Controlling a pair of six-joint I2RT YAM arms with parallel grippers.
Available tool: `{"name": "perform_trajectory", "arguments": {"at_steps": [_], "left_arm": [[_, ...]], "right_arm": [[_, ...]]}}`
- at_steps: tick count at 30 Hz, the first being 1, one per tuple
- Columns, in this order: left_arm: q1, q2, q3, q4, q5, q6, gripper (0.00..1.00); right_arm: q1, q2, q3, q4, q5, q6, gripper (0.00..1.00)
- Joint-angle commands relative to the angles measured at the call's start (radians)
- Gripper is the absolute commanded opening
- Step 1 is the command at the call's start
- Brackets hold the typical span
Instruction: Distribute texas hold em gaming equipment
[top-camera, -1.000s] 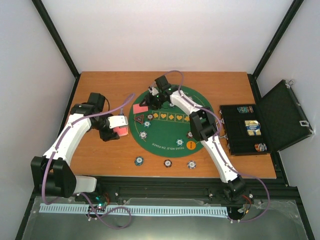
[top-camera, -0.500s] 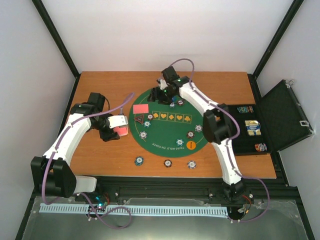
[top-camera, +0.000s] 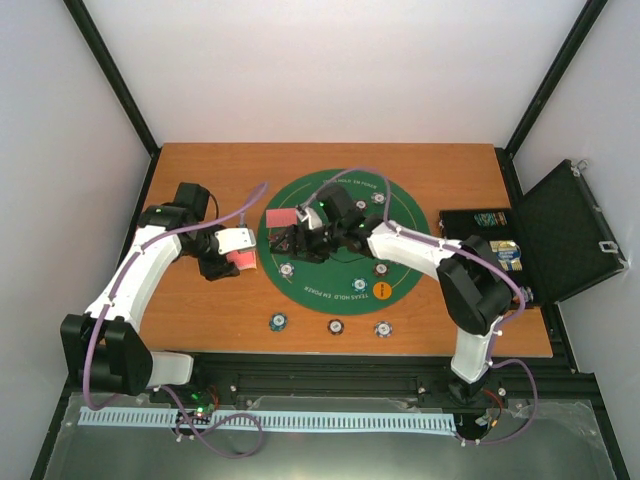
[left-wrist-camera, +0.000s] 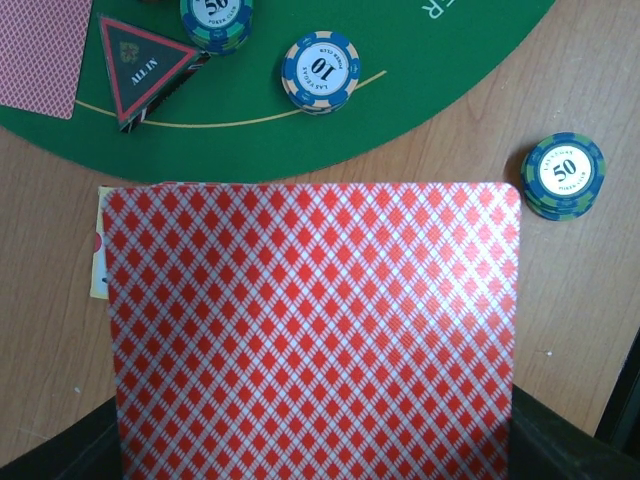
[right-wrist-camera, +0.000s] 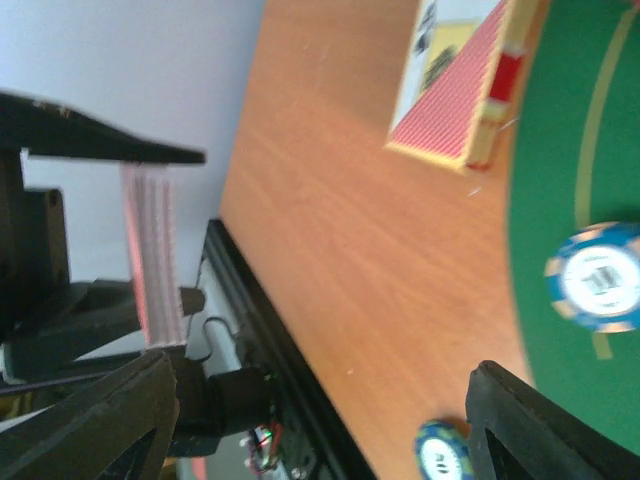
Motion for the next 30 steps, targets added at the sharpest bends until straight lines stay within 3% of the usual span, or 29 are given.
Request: {"name": "perform_trajectory", "arguments": {"at_steps": [1, 14, 30], "left_arm": [[-0.004, -0.019, 0.039, -0.026, 0.02, 0.006, 0.25], [-0.005, -0.056, 0.029, -0.038, 0.025, 0.022, 0.24], [-0.005, -0.079, 0.029, -0.052, 0.043, 0.036, 0.22]], "right_arm": [[0.063, -0.04, -0.033, 0.232, -0.059, 0.109, 0.79], [0.14, 0.03, -0.066, 0.444, -0.068, 0.239, 0.76], [0.195, 0.207, 0.086, 0.528, -0.091, 0.329, 0.7]]}}
